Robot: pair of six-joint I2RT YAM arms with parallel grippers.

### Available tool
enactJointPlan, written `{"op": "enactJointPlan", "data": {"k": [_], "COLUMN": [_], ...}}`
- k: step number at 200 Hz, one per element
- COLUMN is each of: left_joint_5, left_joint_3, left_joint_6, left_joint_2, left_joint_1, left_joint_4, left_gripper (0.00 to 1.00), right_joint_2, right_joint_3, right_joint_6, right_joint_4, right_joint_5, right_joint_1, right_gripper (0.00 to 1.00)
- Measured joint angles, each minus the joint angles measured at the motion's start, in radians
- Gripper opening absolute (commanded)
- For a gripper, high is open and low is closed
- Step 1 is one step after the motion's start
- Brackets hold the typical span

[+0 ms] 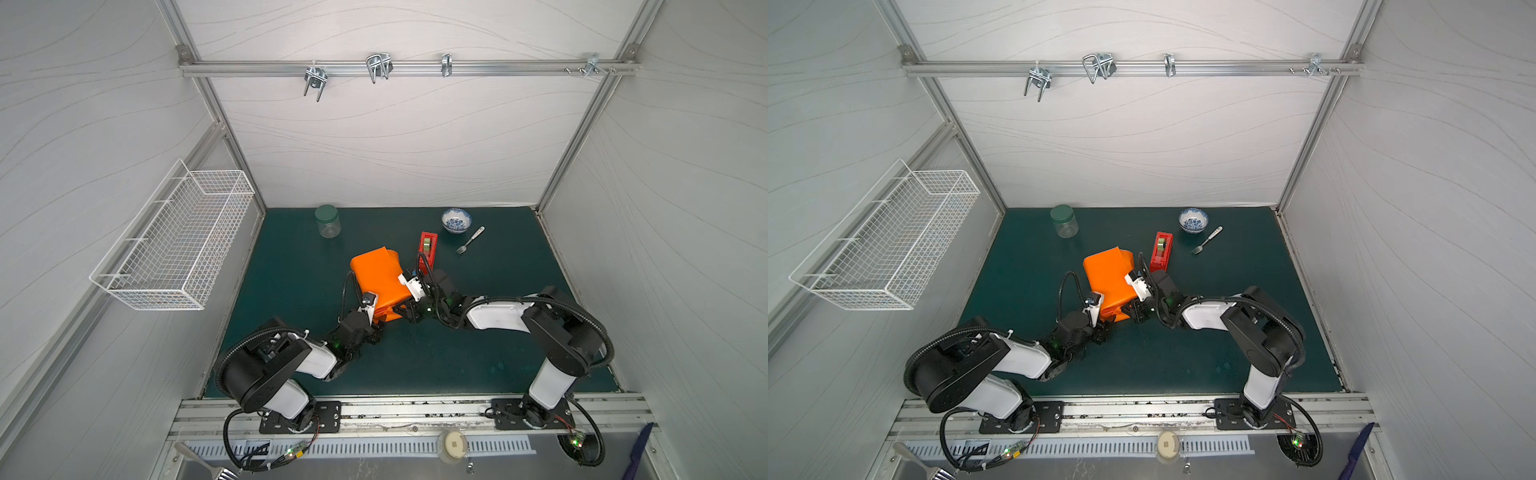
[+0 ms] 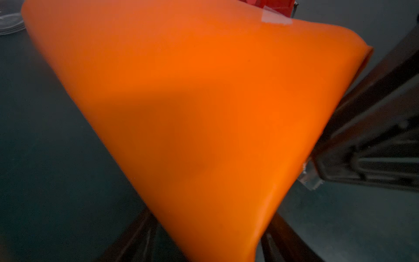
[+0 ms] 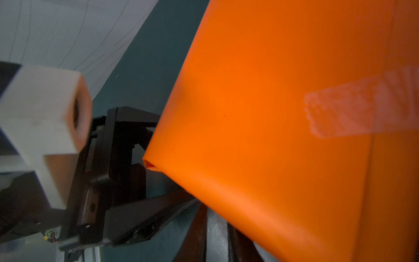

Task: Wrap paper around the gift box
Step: 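Press the tape onto the folded paper end with the right gripper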

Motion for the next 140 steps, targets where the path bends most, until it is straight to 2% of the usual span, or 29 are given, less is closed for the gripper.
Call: {"op": "enactJointPlan", "data": {"k": [85,140], "left_joint_5": [0.000,0.000], "left_joint_3": [0.000,0.000], "left_joint_6": [-0.005,-0.005], "left_joint_2": [-0.005,-0.005], "left_joint_1": [0.000,0.000], "left_joint_4": [-0.002,-0.002], "left_gripper": [0.70,0.70], "right_joint_2": [-0.087,-0.098], "right_joint_3": [-0.065,-0.069], "right_joint_6": [-0.001,-0.001], "right_joint_4": [-0.029,-0.031], "right_joint_5": [0.025,0.021], "right_joint_1": [0.000,0.039], "right_gripper": [0.22,0.10]}}
